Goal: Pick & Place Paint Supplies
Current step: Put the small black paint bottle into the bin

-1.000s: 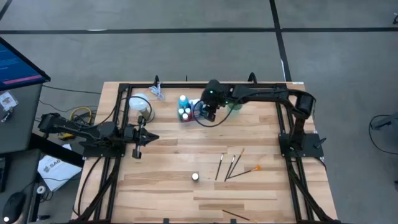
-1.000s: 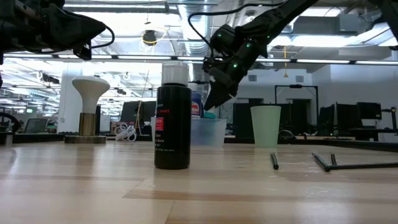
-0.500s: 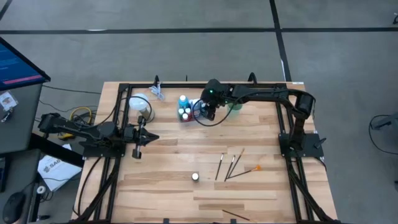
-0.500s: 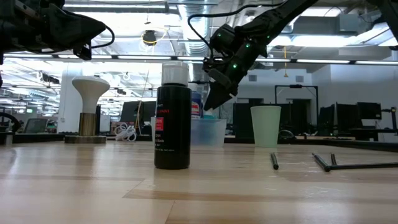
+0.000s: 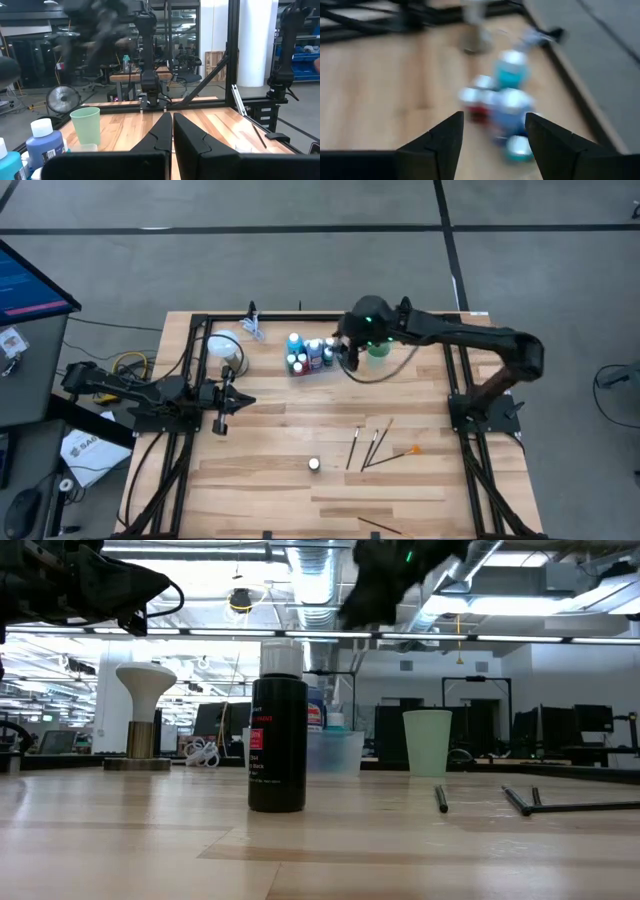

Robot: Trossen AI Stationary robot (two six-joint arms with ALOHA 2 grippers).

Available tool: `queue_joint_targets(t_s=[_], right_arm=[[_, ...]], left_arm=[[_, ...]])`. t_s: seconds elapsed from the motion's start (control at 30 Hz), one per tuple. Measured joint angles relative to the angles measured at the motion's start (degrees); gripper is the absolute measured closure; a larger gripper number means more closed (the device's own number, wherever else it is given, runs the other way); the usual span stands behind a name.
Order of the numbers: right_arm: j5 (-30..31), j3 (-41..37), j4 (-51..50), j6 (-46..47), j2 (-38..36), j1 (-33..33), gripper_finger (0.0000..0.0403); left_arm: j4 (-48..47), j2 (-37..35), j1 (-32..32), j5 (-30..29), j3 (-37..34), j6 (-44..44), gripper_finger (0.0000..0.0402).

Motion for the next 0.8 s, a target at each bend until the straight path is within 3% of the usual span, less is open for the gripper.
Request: queue_joint_targets(t_s=[0.2, 0.47, 0.6, 0.8], right_arm=[[-2.0, 0.04, -1.62, 1.13, -1.89, 15.12, 0.0194], [-1.66, -0.01, 7.5, -0.5, 7.23, 32.65, 0.0196], [-1.67, -0.05, 12.91, -0.9, 13.07, 35.9, 0.0183], [-1.52, -0.02, 17.32, -0.19, 18.31, 34.74, 0.0161]], left_arm=[[0.0, 0.0, 0.02, 0.0, 0.0, 0.0, 0.04], [0.02, 0.0, 0.0, 0.0, 0.0, 0.0, 0.04], [0.02, 0.0, 0.02, 0.0, 0.0, 0.0, 0.04], [0.03, 0.0, 0.02, 0.0, 0.0, 0.0, 0.04]])
